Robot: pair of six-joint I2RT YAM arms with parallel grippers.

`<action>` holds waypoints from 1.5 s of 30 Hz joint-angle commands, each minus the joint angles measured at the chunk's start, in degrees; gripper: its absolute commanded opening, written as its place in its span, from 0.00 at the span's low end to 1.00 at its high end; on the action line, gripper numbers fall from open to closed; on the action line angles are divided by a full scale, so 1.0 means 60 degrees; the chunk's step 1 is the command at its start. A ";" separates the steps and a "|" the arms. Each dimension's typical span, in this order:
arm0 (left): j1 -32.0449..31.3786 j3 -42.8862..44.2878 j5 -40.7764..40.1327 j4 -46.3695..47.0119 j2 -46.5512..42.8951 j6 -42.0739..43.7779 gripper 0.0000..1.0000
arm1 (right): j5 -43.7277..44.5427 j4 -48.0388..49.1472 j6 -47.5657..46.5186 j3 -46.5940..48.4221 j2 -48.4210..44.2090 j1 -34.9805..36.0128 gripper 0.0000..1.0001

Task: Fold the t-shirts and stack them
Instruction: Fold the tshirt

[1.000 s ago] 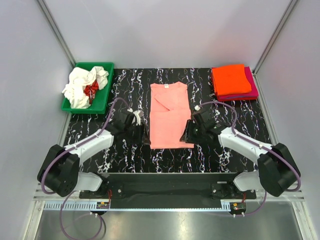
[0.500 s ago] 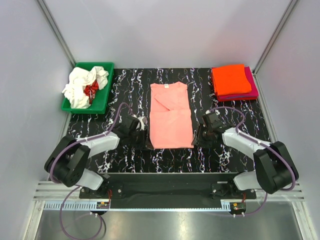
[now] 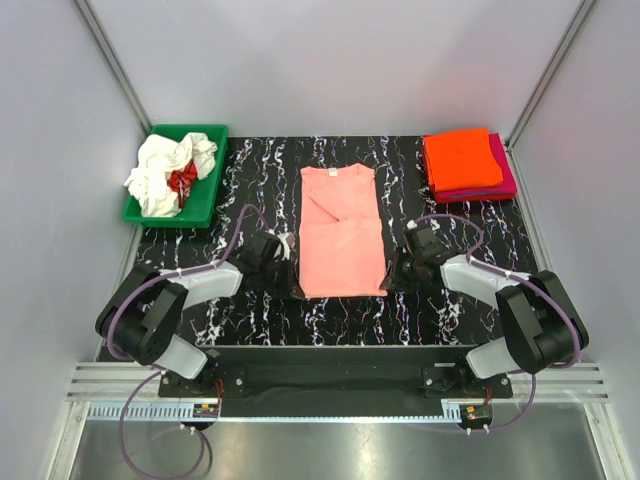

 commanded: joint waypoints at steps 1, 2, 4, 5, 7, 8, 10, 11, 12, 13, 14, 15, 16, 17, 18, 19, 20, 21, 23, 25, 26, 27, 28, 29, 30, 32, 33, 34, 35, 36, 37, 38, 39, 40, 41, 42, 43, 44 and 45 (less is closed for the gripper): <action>-0.0044 0.0132 -0.0090 0.0136 0.0151 0.0220 0.04 | -0.0016 0.0030 -0.0111 -0.0342 0.0032 -0.0007 0.27; -0.0030 0.0146 -0.0118 0.0121 0.0078 0.0235 0.00 | 0.0057 0.0015 -0.0110 -0.0372 -0.0027 -0.0021 0.16; -0.0059 0.0219 -0.0177 -0.0113 -0.0054 0.0322 0.00 | 0.0130 -0.0058 -0.0081 -0.0460 -0.0202 -0.0021 0.05; -0.0059 0.0234 -0.0235 -0.0215 -0.0170 0.0337 0.00 | 0.0174 -0.0102 -0.0067 -0.0503 -0.0435 -0.0007 0.01; -0.0190 0.0293 -0.0543 -0.0595 -0.0639 0.0338 0.00 | 0.0204 -0.0219 0.0050 -0.0635 -0.0947 -0.0007 0.00; -0.0248 0.0293 -0.0747 -0.0713 -0.1032 0.0338 0.00 | 0.0291 -0.0335 0.0080 -0.0650 -0.1139 -0.0021 0.00; -0.0424 0.0264 -0.0865 -0.1005 -0.1400 0.0250 0.00 | 0.0452 -0.0774 0.0153 -0.0694 -0.1694 -0.0021 0.00; -0.0468 0.0249 -0.0967 -0.1137 -0.1779 0.0206 0.00 | 0.0496 -0.0950 0.0211 -0.0723 -0.1900 -0.0007 0.00; -0.0599 0.0220 -0.1041 -0.1385 -0.1957 0.0162 0.00 | 0.0511 -0.1271 0.0415 -0.0811 -0.2091 -0.0021 0.00; -0.0673 0.0205 -0.1100 -0.1489 -0.2147 0.0060 0.00 | 0.0511 -0.1404 0.0562 -0.0869 -0.2499 -0.0021 0.00; -0.0732 0.0176 -0.1173 -0.1592 -0.2439 0.0045 0.00 | 0.0323 -0.1478 0.0680 -0.0943 -0.2692 -0.0021 0.00; -0.0878 0.0103 -0.1202 -0.1709 -0.2573 0.0016 0.00 | 0.0234 -0.1551 0.1000 -0.1146 -0.2897 -0.0021 0.01; -0.0922 0.0030 -0.1232 -0.1724 -0.2647 -0.0057 0.00 | 0.0190 -0.1538 0.1148 -0.1264 -0.3261 -0.0021 0.03; -0.0952 -0.0029 -0.1261 -0.1725 -0.2691 -0.0101 0.00 | 0.0117 -0.1552 0.1265 -0.1396 -0.3410 -0.0036 0.05; -0.1010 -0.0087 -0.1290 -0.1710 -0.2648 -0.0131 0.00 | 0.0101 -0.1538 0.1426 -0.1586 -0.3513 -0.0021 0.06; -0.1040 -0.0175 -0.1291 -0.1695 -0.2589 -0.0131 0.00 | 0.0101 -0.1538 0.1471 -0.1646 -0.3659 -0.0021 0.07; -0.1055 -0.0234 -0.1218 -0.1623 -0.2342 -0.0117 0.00 | 0.0072 -0.1538 0.1501 -0.1690 -0.3689 -0.0021 0.08; -0.1113 -0.0336 -0.1159 -0.1492 -0.2238 -0.0102 0.00 | 0.0043 -0.1538 0.1574 -0.1719 -0.3704 -0.0007 0.08; -0.1172 -0.0454 -0.1130 -0.1330 -0.2004 -0.0146 0.00 | -0.0103 -0.1523 0.1618 -0.1749 -0.3617 0.0008 0.08; -0.1245 -0.0644 -0.1100 -0.1037 -0.1930 -0.0262 0.00 | -0.0104 -0.1450 0.1721 -0.1778 -0.3442 0.0081 0.09; -0.1260 -0.0703 -0.1086 -0.0949 -0.1900 -0.0292 0.00 | -0.0104 -0.1392 0.1750 -0.1793 -0.3368 0.0154 0.11; -0.1274 -0.0790 -0.1071 -0.0803 -0.1871 -0.0307 0.00 | -0.0104 -0.1319 0.1837 -0.1793 -0.3280 0.0198 0.14; -0.1289 -0.0806 -0.1056 -0.0773 -0.1842 -0.0321 0.00 | -0.0089 -0.1303 0.1881 -0.1793 -0.3105 0.0227 0.17; -0.1289 -0.0806 -0.1027 -0.0758 -0.1769 -0.0322 0.00 | -0.0060 -0.1318 0.1911 -0.1764 -0.3046 0.0271 0.21; -0.1289 -0.0806 -0.0998 -0.0671 -0.1710 -0.0322 0.00 | -0.0045 -0.1332 0.2042 -0.1735 -0.2973 0.0344 0.24; -0.1318 -0.0791 -0.0925 -0.0611 -0.1607 -0.0365 0.00 | -0.0016 -0.1391 0.2175 -0.1734 -0.2840 0.0389 0.27; -0.1391 -0.0791 -0.0910 -0.0553 -0.1578 -0.0395 0.00 | 0.0013 -0.1391 0.2334 -0.1749 -0.2840 0.0461 0.30; -0.1406 -0.0791 -0.0895 -0.0538 -0.1534 -0.0395 0.00 | 0.0100 -0.1406 0.2437 -0.1763 -0.2884 0.0506 0.31; -0.1421 -0.0791 -0.0910 -0.0524 -0.1519 -0.0409 0.00 | 0.0130 -0.1420 0.2511 -0.1836 -0.2913 0.0564 0.33; -0.1450 -0.0791 -0.0895 -0.0480 -0.1490 -0.0410 0.00 | 0.0189 -0.1406 0.2628 -0.1837 -0.2899 0.0608 0.36; -0.1450 -0.0791 -0.0895 -0.0479 -0.1476 -0.0395 0.00 | 0.0276 -0.1391 0.2672 -0.1866 -0.2899 0.0725 0.36; -0.1450 -0.0791 -0.0895 -0.0479 -0.1461 -0.0395 0.00 | 0.0292 -0.1333 0.2702 -0.1924 -0.2899 0.0798 0.37; -0.1465 -0.0791 -0.0895 -0.0450 -0.1475 -0.0395 0.00 | 0.0277 -0.1303 0.2760 -0.1968 -0.2884 0.0828 0.37; -0.1479 -0.0791 -0.0895 -0.0450 -0.1475 -0.0409 0.00 | 0.0234 -0.1260 0.2775 -0.2027 -0.2855 0.0915 0.37; -0.1480 -0.0806 -0.0910 -0.0421 -0.1461 -0.0410 0.00 | 0.0219 -0.1230 0.2819 -0.2071 -0.2855 0.0960 0.37; -0.1465 -0.0791 -0.0881 -0.0406 -0.1461 -0.0410 0.00 | 0.0218 -0.1085 0.2892 -0.2216 -0.2855 0.1018 0.37; -0.1479 -0.0791 -0.0881 -0.0406 -0.1446 -0.0410 0.00 | 0.0248 -0.1054 0.2922 -0.2276 -0.2855 0.1033 0.37; -0.1480 -0.0777 -0.0866 -0.0392 -0.1432 -0.0424 0.00 | 0.0248 -0.0895 0.2965 -0.2407 -0.2855 0.1048 0.36; -0.1494 -0.0791 -0.0866 -0.0392 -0.1446 -0.0439 0.00 | 0.0248 -0.0835 0.3024 -0.2466 -0.2840 0.1063 0.36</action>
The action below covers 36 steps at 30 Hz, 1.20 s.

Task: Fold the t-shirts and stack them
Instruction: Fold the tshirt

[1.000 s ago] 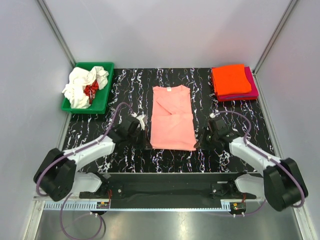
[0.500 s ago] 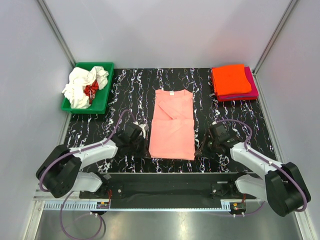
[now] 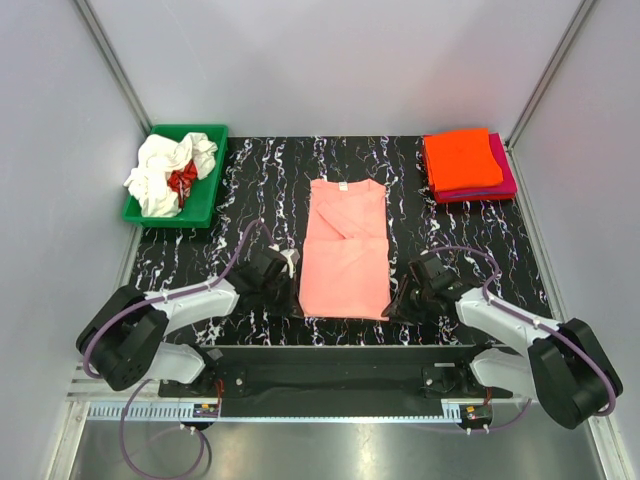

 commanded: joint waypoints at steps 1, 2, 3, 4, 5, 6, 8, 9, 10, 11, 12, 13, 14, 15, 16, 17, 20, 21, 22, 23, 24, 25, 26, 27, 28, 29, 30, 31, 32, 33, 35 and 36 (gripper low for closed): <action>-0.0070 0.0003 0.0001 0.0483 0.0018 -0.0093 0.00 | 0.0291 0.0295 0.0278 -0.0412 0.0031 0.0163 0.35; -0.0070 0.0003 -0.0013 0.0454 0.0018 -0.0093 0.00 | 0.0321 0.0353 0.0292 -0.0441 0.0045 0.0163 0.33; -0.0070 0.0003 -0.0028 0.0453 -0.0011 -0.0093 0.00 | 0.0336 0.0412 0.0292 -0.0456 0.0031 0.0163 0.31; -0.0070 -0.0011 -0.0028 0.0468 -0.0026 -0.0107 0.00 | 0.0365 0.0412 0.0278 -0.0442 0.0031 0.0163 0.25; -0.0084 -0.0012 -0.0028 0.0454 -0.0098 -0.0122 0.00 | 0.0365 0.0383 0.0278 -0.0413 0.0002 0.0163 0.09; -0.0070 0.0017 -0.0028 0.0366 -0.0142 -0.0137 0.00 | 0.0365 0.0325 0.0307 -0.0412 -0.0173 0.0163 0.00; -0.0114 0.0076 -0.0188 0.0133 -0.0536 -0.0137 0.00 | 0.0336 -0.0111 0.0351 -0.0340 -0.0481 0.0177 0.00; -0.0273 0.0236 -0.0320 -0.0333 -0.0741 -0.0151 0.00 | 0.0321 -0.0390 0.0351 -0.0296 -0.0685 0.0178 0.00; -0.0376 0.0353 -0.0495 -0.0657 -0.1251 -0.0195 0.00 | 0.0394 -0.0698 0.0351 -0.0208 -0.1209 0.0192 0.00; -0.0595 0.0674 -0.0888 -0.1327 -0.1517 -0.0195 0.00 | 0.0467 -0.1556 0.0308 0.0039 -0.1519 0.0207 0.00; -0.0699 0.0836 -0.1052 -0.1638 -0.1766 -0.0239 0.00 | 0.0584 -0.2029 0.0293 0.0187 -0.2218 0.0207 0.00; -0.0772 0.1012 -0.1184 -0.1902 -0.2218 -0.0268 0.00 | 0.0744 -0.2440 0.0292 0.0319 -0.2588 0.0207 0.00; -0.0845 0.1159 -0.1330 -0.2137 -0.2426 -0.0283 0.00 | 0.0746 -0.3039 0.0379 0.0552 -0.2998 0.0221 0.00; -0.0991 0.1479 -0.1404 -0.2516 -0.2602 -0.0327 0.00 | 0.0775 -0.3233 0.0424 0.0641 -0.3364 0.0207 0.00; -0.1036 0.1613 -0.1463 -0.2680 -0.2879 -0.0400 0.00 | 0.0746 -0.3395 0.0468 0.0758 -0.3991 0.0221 0.00; -0.1153 0.1861 -0.1522 -0.2884 -0.2998 -0.0444 0.00 | 0.0702 -0.3657 0.0497 0.0992 -0.4215 0.0222 0.00; -0.1271 0.2257 -0.1566 -0.3105 -0.3248 -0.0517 0.00 | 0.0497 -0.3733 0.0381 0.1344 -0.4656 0.0222 0.00; -0.1286 0.2346 -0.1566 -0.3121 -0.3248 -0.0489 0.00 | 0.0511 -0.3733 0.0337 0.1418 -0.4657 0.0222 0.00; -0.1286 0.2448 -0.1595 -0.3179 -0.3219 -0.0445 0.00 | 0.0671 -0.3762 0.0249 0.1491 -0.4599 0.0236 0.00; -0.1286 0.2667 -0.1726 -0.3310 -0.3190 -0.0401 0.00 | 0.0774 -0.3849 0.0046 0.1695 -0.4540 0.0222 0.00; -0.1286 0.2785 -0.1785 -0.3369 -0.3117 -0.0299 0.00 | 0.0935 -0.3850 -0.0073 0.1813 -0.4366 0.0222 0.00; -0.1271 0.2946 -0.1844 -0.3442 -0.3001 -0.0225 0.00 | 0.1067 -0.3879 -0.0204 0.1930 -0.4277 0.0222 0.00; -0.1257 0.3281 -0.1961 -0.3559 -0.2912 -0.0167 0.00 | 0.1184 -0.3909 -0.0438 0.2221 -0.4160 0.0222 0.00; -0.1256 0.3502 -0.2049 -0.3647 -0.2795 -0.0021 0.00 | 0.1316 -0.3909 -0.0585 0.2413 -0.3956 0.0222 0.00; -0.1213 0.3707 -0.2137 -0.3706 -0.2533 0.0082 0.00 | 0.1622 -0.3880 -0.0760 0.2603 -0.3809 0.0236 0.00; -0.1038 0.4130 -0.2152 -0.3765 -0.2357 0.0170 0.00 | 0.1828 -0.3880 -0.1154 0.3098 -0.3648 0.0207 0.00; -0.0906 0.4351 -0.2138 -0.3780 -0.2181 0.0374 0.00 | 0.1902 -0.3894 -0.1361 0.3379 -0.3182 0.0221 0.00; -0.0745 0.4557 -0.2007 -0.3780 -0.1773 0.0492 0.00 | 0.2309 -0.3865 -0.1595 0.4049 -0.2902 0.0193 0.00; -0.0367 0.4994 -0.1904 -0.3780 -0.1566 0.0696 0.00 | 0.2386 -0.3821 -0.2134 0.4403 -0.2566 0.0134 0.00; -0.0160 0.5216 -0.1758 -0.3780 -0.1143 0.0814 0.00 | 0.2357 -0.3720 -0.2473 0.4712 -0.1852 0.0105 0.00; 0.0453 0.6018 -0.1216 -0.3780 -0.0716 0.1019 0.00 | 0.2095 -0.3689 -0.3262 0.5766 -0.1072 -0.0230 0.00; 0.0631 0.6299 -0.1142 -0.3780 -0.0294 0.1223 0.00 | 0.1455 -0.3588 -0.3485 0.6045 -0.0430 -0.0697 0.00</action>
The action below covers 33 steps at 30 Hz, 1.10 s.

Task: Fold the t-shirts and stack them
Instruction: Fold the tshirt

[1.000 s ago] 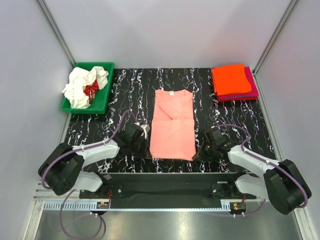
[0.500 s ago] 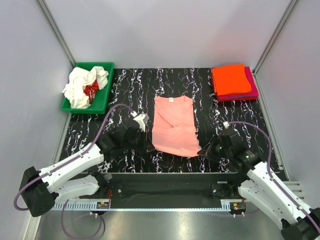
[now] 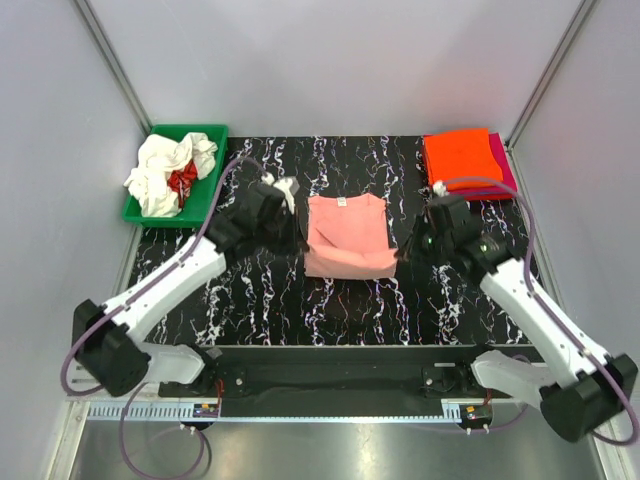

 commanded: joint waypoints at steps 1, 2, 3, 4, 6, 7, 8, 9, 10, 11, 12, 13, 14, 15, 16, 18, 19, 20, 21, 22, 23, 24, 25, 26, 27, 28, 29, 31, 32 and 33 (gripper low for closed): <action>0.1039 0.1705 0.0686 0.0133 0.0853 0.0832 0.00 | -0.0469 0.0754 -0.1810 0.1452 0.1302 -0.0893 0.00; 0.1261 0.2030 0.0863 0.0132 0.1102 0.0905 0.00 | -0.0704 0.0931 -0.1929 0.1659 0.1566 -0.1113 0.00; 0.1437 0.2324 0.0937 0.0132 0.1612 0.1036 0.00 | -0.1084 0.1078 -0.2046 0.1850 0.2163 -0.1608 0.00; 0.1816 0.2936 0.1141 0.0147 0.1907 0.1067 0.00 | -0.1232 0.1239 -0.2308 0.2359 0.2517 -0.1773 0.00; 0.2141 0.3612 0.1624 0.0191 0.2944 0.1285 0.00 | -0.1626 0.1314 -0.2573 0.2947 0.3583 -0.2081 0.00; 0.2360 0.4283 0.1931 0.0220 0.3313 0.1330 0.00 | -0.1803 0.1372 -0.2821 0.3559 0.3967 -0.2169 0.00; 0.2463 0.4594 0.2079 0.0249 0.3665 0.1418 0.00 | -0.1950 0.1373 -0.2911 0.3884 0.4754 -0.2243 0.00; 0.2551 0.4902 0.2225 0.0293 0.4393 0.1477 0.00 | -0.2227 0.1387 -0.3042 0.4192 0.5139 -0.2301 0.00; 0.2726 0.5470 0.2357 0.0308 0.4763 0.1492 0.00 | -0.2404 0.1416 -0.3290 0.4790 0.5549 -0.2403 0.01; 0.2830 0.5723 0.2431 0.0323 0.5129 0.1463 0.00 | -0.2493 0.1417 -0.3336 0.5086 0.6278 -0.2462 0.01; 0.2918 0.5972 0.2519 0.0366 0.5815 0.1434 0.00 | -0.2479 0.1402 -0.3380 0.5350 0.6677 -0.2521 0.02; 0.3020 0.6482 0.2781 0.0512 0.6184 0.1448 0.00 | -0.2595 0.1402 -0.3540 0.5875 0.7072 -0.2580 0.04; 0.3195 0.6777 0.2899 0.0586 0.6565 0.1535 0.00 | -0.2669 0.1402 -0.3628 0.6170 0.7830 -0.2667 0.04; 0.3269 0.7099 0.3016 0.0659 0.7381 0.1550 0.00 | -0.2597 0.1416 -0.3629 0.6405 0.8186 -0.2712 0.05; 0.3430 0.7842 0.3337 0.0703 0.7824 0.1565 0.00 | -0.2582 0.1431 -0.3745 0.6857 0.8552 -0.2770 0.05; 0.3562 0.8651 0.3691 0.0748 0.9080 0.1448 0.00 | -0.2538 0.1446 -0.3790 0.7371 0.9618 -0.2902 0.06; 0.3665 0.9423 0.3895 0.0835 0.9465 0.1448 0.00 | -0.2610 0.1460 -0.3805 0.7882 0.9958 -0.2989 0.05; 0.3695 0.9794 0.3969 0.0922 0.9832 0.1419 0.00 | -0.2654 0.1489 -0.3747 0.8133 1.0571 -0.3048 0.05; 0.3738 1.0131 0.3955 0.0996 1.0517 0.1346 0.00 | -0.2669 0.1504 -0.3717 0.8382 1.0867 -0.3136 0.05; 0.3869 1.0801 0.4187 0.1171 1.0886 0.1258 0.00 | -0.2698 0.1475 -0.3703 0.8878 1.1160 -0.3180 0.05; 0.3943 1.1127 0.4349 0.1259 1.1209 0.1083 0.01 | -0.2684 0.1475 -0.3673 0.9057 1.1613 -0.3224 0.05; 0.3987 1.1406 0.4380 0.1333 1.1778 0.0951 0.03 | -0.2670 0.1475 -0.3630 0.9233 1.1806 -0.3355 0.05; 0.4104 1.1728 0.4467 0.1638 1.2001 0.0834 0.05 | -0.2626 0.1475 -0.3513 0.9437 1.1953 -0.3429 0.05; 0.4178 1.1774 0.4569 0.1917 1.2177 0.0557 0.08 | -0.2582 0.1475 -0.3396 0.9556 1.2215 -0.3517 0.06; 0.4236 1.1775 0.4672 0.2238 1.2411 0.0380 0.11 | -0.2712 0.1461 -0.3337 0.9644 1.2334 -0.3677 0.12; 0.4367 1.1630 0.4992 0.3025 1.2486 0.0190 0.17 | -0.2713 0.1460 -0.3206 0.9833 1.2436 -0.3751 0.19; 0.4456 1.1570 0.5097 0.3279 1.2559 -0.0189 0.23 | -0.2699 0.1460 -0.3175 0.9908 1.2510 -0.3810 0.25; 0.4646 1.1250 0.5287 0.3704 1.2444 -0.0280 0.26 | -0.2786 0.1475 -0.3218 0.9938 1.2380 -0.3913 0.32; 0.4705 1.1088 0.5303 0.3736 1.2298 -0.0150 0.26 | -0.2801 0.1461 -0.3277 0.9909 1.2103 -0.3913 0.34; 0.4764 1.0883 0.5230 0.3736 1.1890 -0.0018 0.29 | -0.2830 0.1460 -0.3350 0.9836 1.1897 -0.3928 0.38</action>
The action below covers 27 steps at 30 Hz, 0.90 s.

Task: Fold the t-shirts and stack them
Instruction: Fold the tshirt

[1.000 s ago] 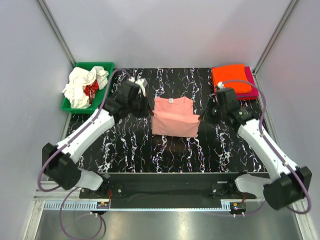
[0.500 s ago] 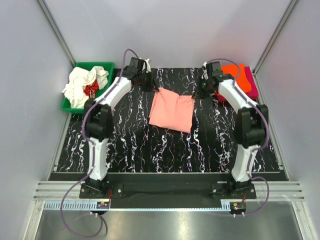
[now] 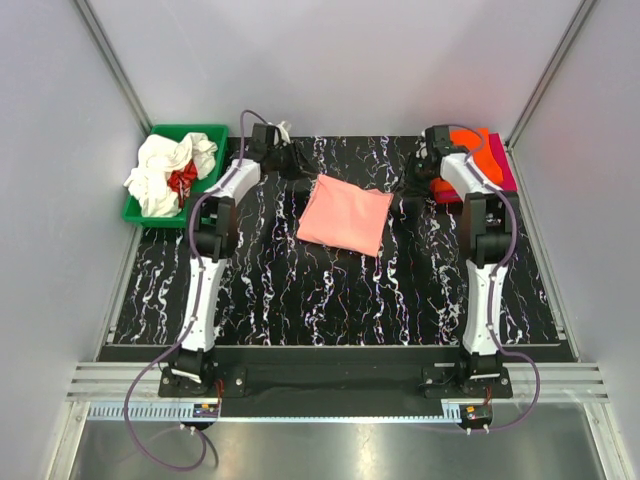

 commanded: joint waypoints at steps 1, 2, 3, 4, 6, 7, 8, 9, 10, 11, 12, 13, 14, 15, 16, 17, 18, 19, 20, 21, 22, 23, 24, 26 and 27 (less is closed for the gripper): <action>0.0414 -0.0606 0.0335 0.1368 -0.1096 -0.0083 0.31 | -0.0262 0.0142 -0.0188 0.0295 -0.0963 -0.0081 0.43; 0.0444 -0.0930 0.0187 0.1353 -0.1374 0.0237 0.33 | -0.0320 0.0142 -0.0218 0.0163 -0.1139 -0.0081 0.44; 0.0474 -0.1252 0.0026 0.1324 -0.1913 0.0415 0.34 | -0.0640 0.0127 -0.0204 -0.0143 -0.1460 -0.0081 0.46; 0.0459 -0.1777 -0.0120 0.1121 -0.2180 0.0590 0.35 | -0.0817 0.0156 -0.0190 -0.0364 -0.1622 -0.0081 0.48; 0.0459 -0.2307 -0.0020 0.0900 -0.2808 0.0972 0.36 | -0.1430 0.0389 -0.0131 -0.0963 -0.2149 -0.0052 0.51; 0.0459 -0.2948 0.0198 0.0740 -0.3030 0.1016 0.36 | -0.1579 0.0695 -0.0087 -0.1691 -0.2340 -0.0023 0.52; 0.0445 -0.3346 0.0374 0.0709 -0.3452 0.1089 0.36 | -0.1784 0.0800 -0.0087 -0.2018 -0.2733 0.0108 0.52; 0.0445 -0.3756 0.0521 0.0723 -0.3703 0.1119 0.36 | -0.1858 0.0917 -0.0116 -0.2355 -0.2955 0.0196 0.52; 0.0343 -0.4514 0.0508 0.0709 -0.3938 0.1206 0.36 | -0.1917 0.1078 -0.0160 -0.2967 -0.3131 0.0255 0.52; 0.0270 -0.4899 0.0421 0.0723 -0.4419 0.1454 0.36 | -0.2005 0.1137 -0.0160 -0.3249 -0.3481 0.0401 0.52; 0.0182 -0.5236 0.0304 0.0709 -0.4656 0.1601 0.37 | -0.2020 0.1182 -0.0175 -0.3774 -0.3629 0.0446 0.52; -0.0022 -0.5834 -0.0016 0.0622 -0.5064 0.1936 0.39 | -0.2049 0.1225 -0.0160 -0.4040 -0.3935 0.0490 0.52; -0.0126 -0.6116 -0.0208 0.0563 -0.5228 0.2056 0.40 | -0.2093 0.1298 -0.0160 -0.4304 -0.4069 0.0534 0.52; -0.0214 -0.6641 -0.0427 0.0533 -0.5389 0.2144 0.40 | -0.2123 0.1415 -0.0146 -0.4799 -0.4215 0.0607 0.52; -0.0374 -0.6849 -0.0531 0.0547 -0.5506 0.2188 0.40 | -0.2152 0.1503 -0.0175 -0.5051 -0.4362 0.0636 0.52; -0.0448 -0.7025 -0.0634 0.0548 -0.5595 0.2305 0.42 | -0.2196 0.1620 -0.0189 -0.5285 -0.4566 0.0680 0.52; -0.0550 -0.7244 -0.0707 0.0548 -0.5581 0.2349 0.42 | -0.2225 0.1752 -0.0218 -0.5679 -0.4641 0.0710 0.52; -0.0595 -0.7334 -0.0679 0.0548 -0.5508 0.2350 0.42 | -0.2283 0.1840 -0.0219 -0.5857 -0.4714 0.0724 0.52; -0.0610 -0.7407 -0.0708 0.0533 -0.5479 0.2350 0.42 | -0.2342 0.1899 -0.0219 -0.6004 -0.4729 0.0739 0.52; -0.0683 -0.7567 -0.0882 0.0518 -0.5449 0.2350 0.41 | -0.2415 0.2088 -0.0190 -0.6252 -0.4729 0.0725 0.52; -0.0712 -0.7627 -0.1014 0.0533 -0.5434 0.2451 0.41 | -0.2474 0.2206 -0.0146 -0.6385 -0.4729 0.0768 0.52; -0.0742 -0.7671 -0.1117 0.0533 -0.5362 0.2525 0.41 | -0.2561 0.2323 -0.0146 -0.6517 -0.4729 0.0812 0.52; -0.0756 -0.7686 -0.1220 0.0547 -0.5289 0.2584 0.42 | -0.2577 0.2571 -0.0146 -0.6721 -0.4700 0.0856 0.52; -0.0742 -0.7643 -0.1527 0.0460 -0.5041 0.2715 0.41 | -0.2897 0.2982 -0.0043 -0.6942 -0.4599 0.0944 0.52; -0.0756 -0.7642 -0.1543 0.0329 -0.4995 0.2745 0.37 | -0.2972 0.3317 0.0044 -0.7088 -0.4511 0.0959 0.52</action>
